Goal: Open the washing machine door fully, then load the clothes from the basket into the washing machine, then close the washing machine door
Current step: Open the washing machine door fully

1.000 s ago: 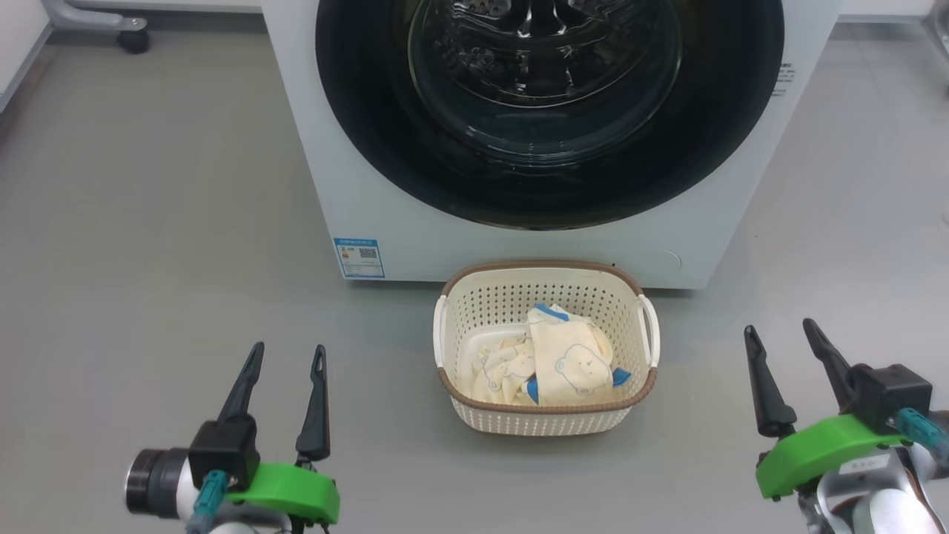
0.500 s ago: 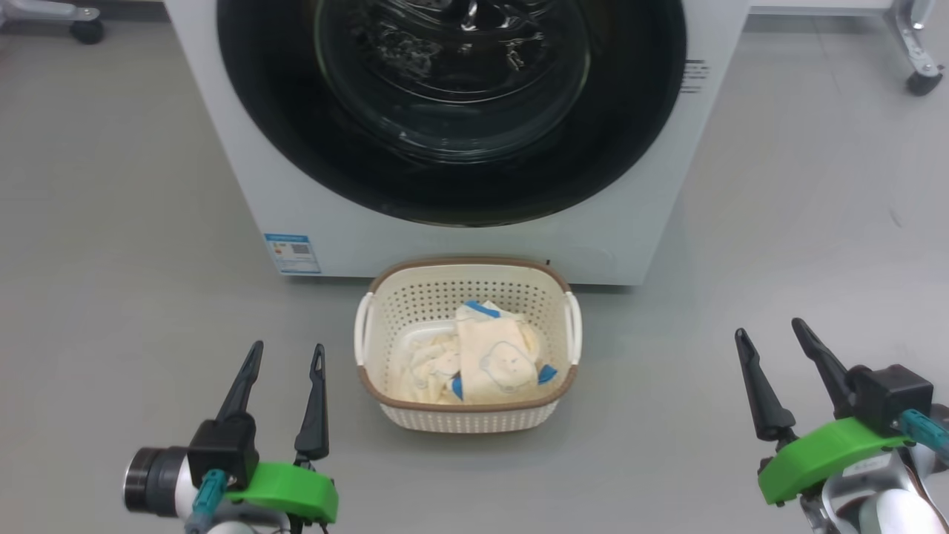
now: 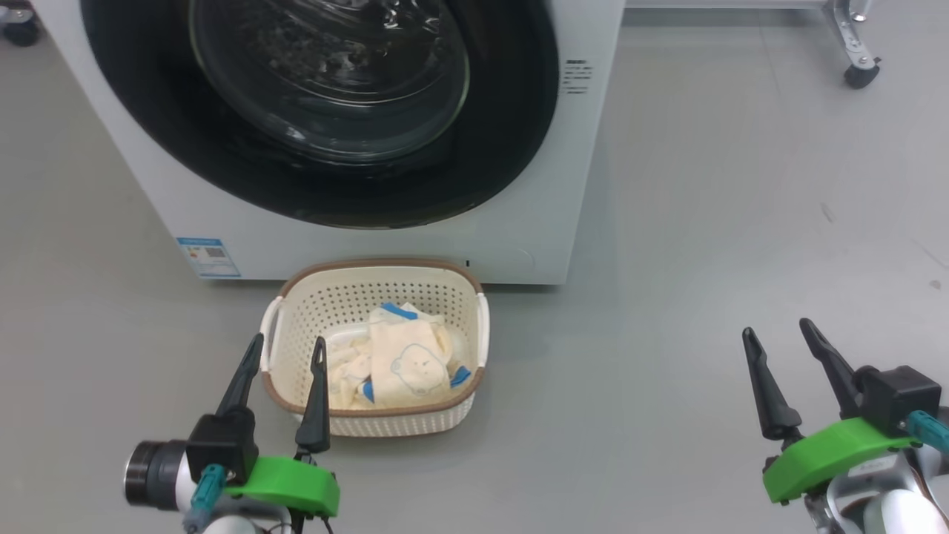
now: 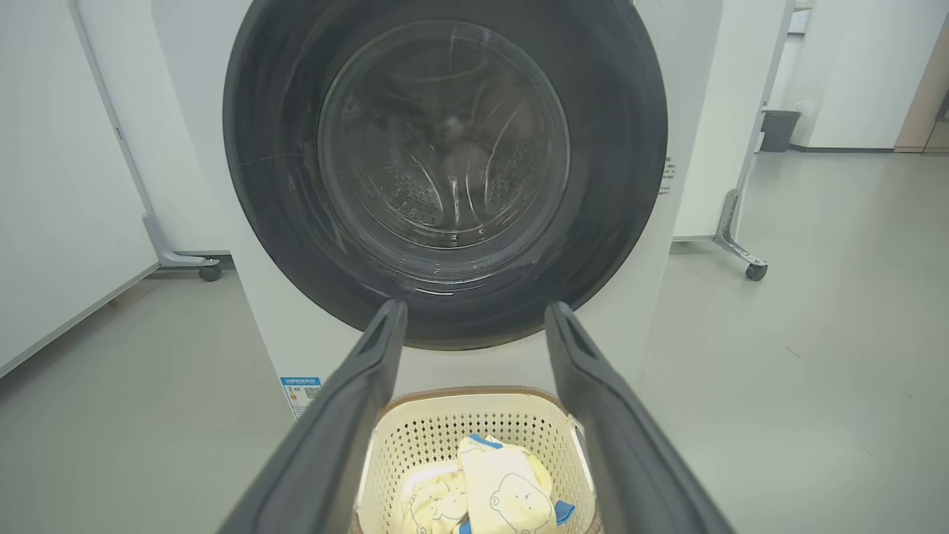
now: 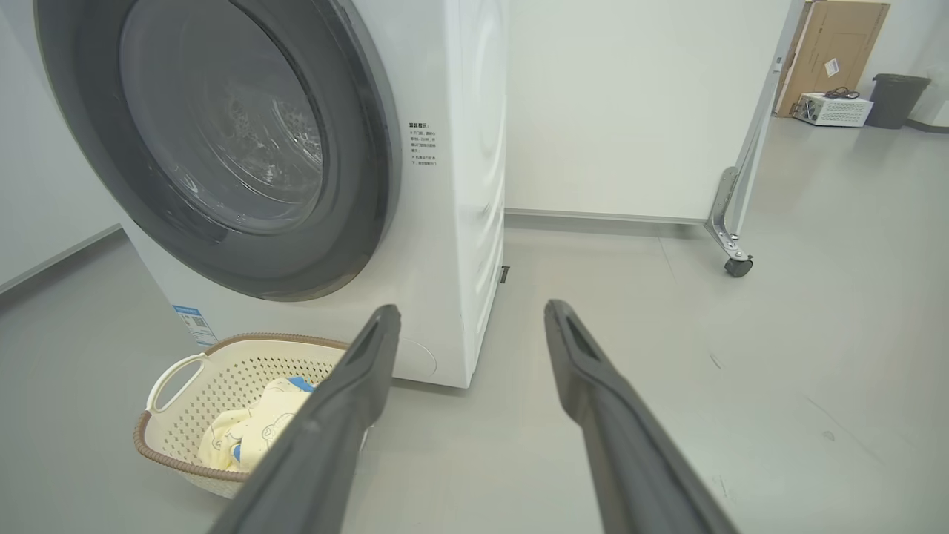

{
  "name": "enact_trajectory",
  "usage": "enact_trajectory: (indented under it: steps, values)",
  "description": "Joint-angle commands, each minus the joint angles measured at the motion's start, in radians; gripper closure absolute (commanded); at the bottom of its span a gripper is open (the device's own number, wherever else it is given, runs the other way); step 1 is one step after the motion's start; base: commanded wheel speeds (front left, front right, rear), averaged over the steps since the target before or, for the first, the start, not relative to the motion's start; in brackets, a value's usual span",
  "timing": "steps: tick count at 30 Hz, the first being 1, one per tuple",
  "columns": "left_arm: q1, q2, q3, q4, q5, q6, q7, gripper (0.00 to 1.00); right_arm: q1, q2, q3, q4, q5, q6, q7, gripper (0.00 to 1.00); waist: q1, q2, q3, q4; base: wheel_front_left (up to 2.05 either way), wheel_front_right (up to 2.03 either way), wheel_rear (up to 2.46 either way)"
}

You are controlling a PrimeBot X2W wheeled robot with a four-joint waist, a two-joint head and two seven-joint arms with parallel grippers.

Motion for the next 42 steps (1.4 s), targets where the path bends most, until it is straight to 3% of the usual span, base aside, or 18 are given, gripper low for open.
enact_trajectory:
  steps: [1,11,42]
  values:
    - [-0.046,0.013,0.035,-0.041,-0.008,0.002,-0.014,0.00,-0.045,-0.021,0.016,-0.029,0.007,-0.003,-0.014,0.00,-0.0001,0.0000,0.000,-0.001,0.93,0.93,-1.86]
    - [-0.047,0.016,0.031,-0.048,-0.002,-0.003,-0.014,0.00,-0.052,-0.021,0.012,-0.030,0.007,-0.003,-0.017,0.00,-0.0001,0.0000,0.008,-0.005,0.55,0.55,-1.10]
    - [-0.067,0.011,0.031,-0.057,0.005,0.005,-0.014,0.00,-0.095,-0.021,-0.003,-0.013,0.039,-0.003,-0.038,0.00,-0.0001,0.0000,0.060,-0.008,0.00,0.00,0.00]
